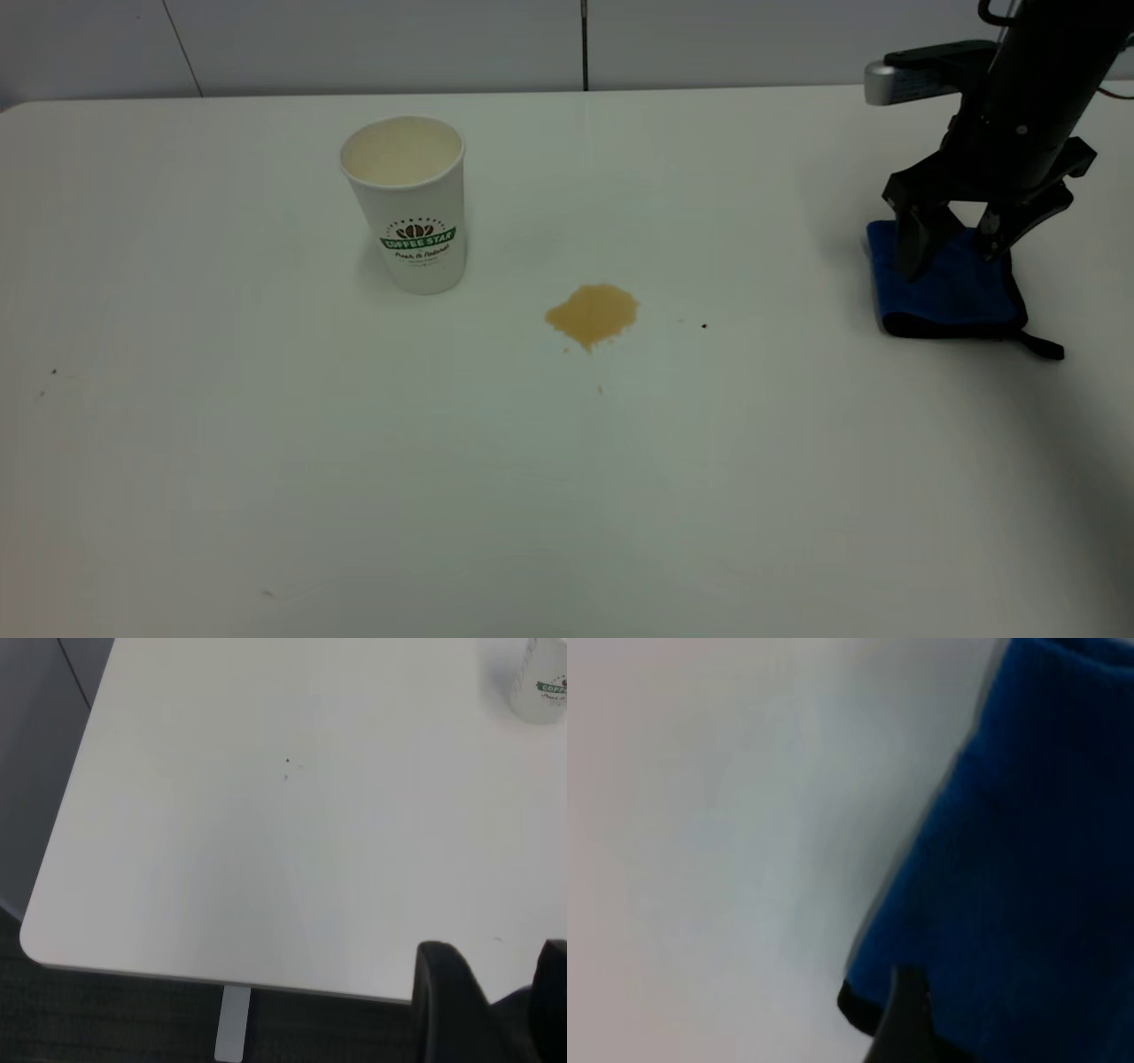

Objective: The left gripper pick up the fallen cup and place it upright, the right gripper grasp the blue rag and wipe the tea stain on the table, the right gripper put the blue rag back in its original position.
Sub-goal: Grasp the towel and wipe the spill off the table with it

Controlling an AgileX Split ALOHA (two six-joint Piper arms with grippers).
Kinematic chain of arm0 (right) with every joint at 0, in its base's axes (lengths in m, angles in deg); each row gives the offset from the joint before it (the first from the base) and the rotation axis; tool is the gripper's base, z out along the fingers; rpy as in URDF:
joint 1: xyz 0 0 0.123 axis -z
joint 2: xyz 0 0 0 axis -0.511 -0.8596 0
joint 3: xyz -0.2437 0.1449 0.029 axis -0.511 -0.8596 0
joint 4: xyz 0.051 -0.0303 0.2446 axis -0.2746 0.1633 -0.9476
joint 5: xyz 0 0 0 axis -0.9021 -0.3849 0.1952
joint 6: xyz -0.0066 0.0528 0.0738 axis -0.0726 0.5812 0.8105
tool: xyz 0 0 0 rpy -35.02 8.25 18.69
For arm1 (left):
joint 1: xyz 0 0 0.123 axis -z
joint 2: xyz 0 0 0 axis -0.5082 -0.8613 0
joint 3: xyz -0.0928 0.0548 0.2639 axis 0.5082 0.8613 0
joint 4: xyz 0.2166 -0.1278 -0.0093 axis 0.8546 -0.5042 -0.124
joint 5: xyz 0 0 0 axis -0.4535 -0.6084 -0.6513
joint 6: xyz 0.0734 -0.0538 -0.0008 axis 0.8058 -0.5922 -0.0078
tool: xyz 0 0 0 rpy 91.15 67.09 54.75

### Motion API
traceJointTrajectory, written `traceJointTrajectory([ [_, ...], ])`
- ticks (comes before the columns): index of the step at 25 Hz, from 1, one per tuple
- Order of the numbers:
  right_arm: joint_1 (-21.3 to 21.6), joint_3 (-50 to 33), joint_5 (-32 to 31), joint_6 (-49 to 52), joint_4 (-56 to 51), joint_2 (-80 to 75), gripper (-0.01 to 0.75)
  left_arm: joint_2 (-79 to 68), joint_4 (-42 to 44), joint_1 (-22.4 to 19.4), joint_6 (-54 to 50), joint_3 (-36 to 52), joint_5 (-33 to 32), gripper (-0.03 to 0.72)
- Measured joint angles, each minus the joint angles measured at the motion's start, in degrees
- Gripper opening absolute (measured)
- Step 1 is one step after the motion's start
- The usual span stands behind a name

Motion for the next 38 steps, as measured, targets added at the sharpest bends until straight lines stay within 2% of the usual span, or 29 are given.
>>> traceJointTrajectory([
  [7, 0.2, 2.2, 2.1, -0.2, 0.1, -4.0, 0.716, 0.0, 0.0, 0.0, 0.0, 0.0, 0.0, 0.265],
  [11, 0.2, 2.5, 2.5, -0.4, 0.1, -5.1, 0.654, 0.0, 0.0, 0.0, 0.0, 0.0, 0.0, 0.265],
  [14, 0.3, 2.7, 2.8, -0.4, -0.7, -5.1, 0.528, 0.0, 0.0, 0.0, 0.0, 0.0, 0.0, 0.265],
  [20, 0.5, 2.7, 2.4, 0.9, -7.0, -5.1, 0.075, 0.0, 0.0, 0.0, 0.0, 0.0, 0.0, 0.265],
  [22, 0.5, 2.7, 2.3, 1.1, -10.2, -5.1, 0.026, 0.0, 0.0, 0.0, 0.0, 0.0, 0.0, 0.265],
  [27, -0.6, 2.7, 1.9, -1.0, -14.4, -4.8, 0.011, 0.0, 0.0, 0.0, 0.0, 0.0, 0.0, 0.265],
  [33, -1.6, 2.7, 2.6, -2.3, -13.8, -3.1, 0.017, 0.0, 0.0, 0.0, 0.0, 0.0, 0.0, 0.265],
  [36, -1.0, 2.7, 2.8, -1.9, -10.3, -3.1, 0.051, 0.0, 0.0, 0.0, 0.0, 0.0, 0.0, 0.265],
  [38, -0.9, 2.7, 2.7, -1.2, -7.2, -3.1, 0.104, 0.0, 0.0, 0.0, 0.0, 0.0, 0.0, 0.265],
])
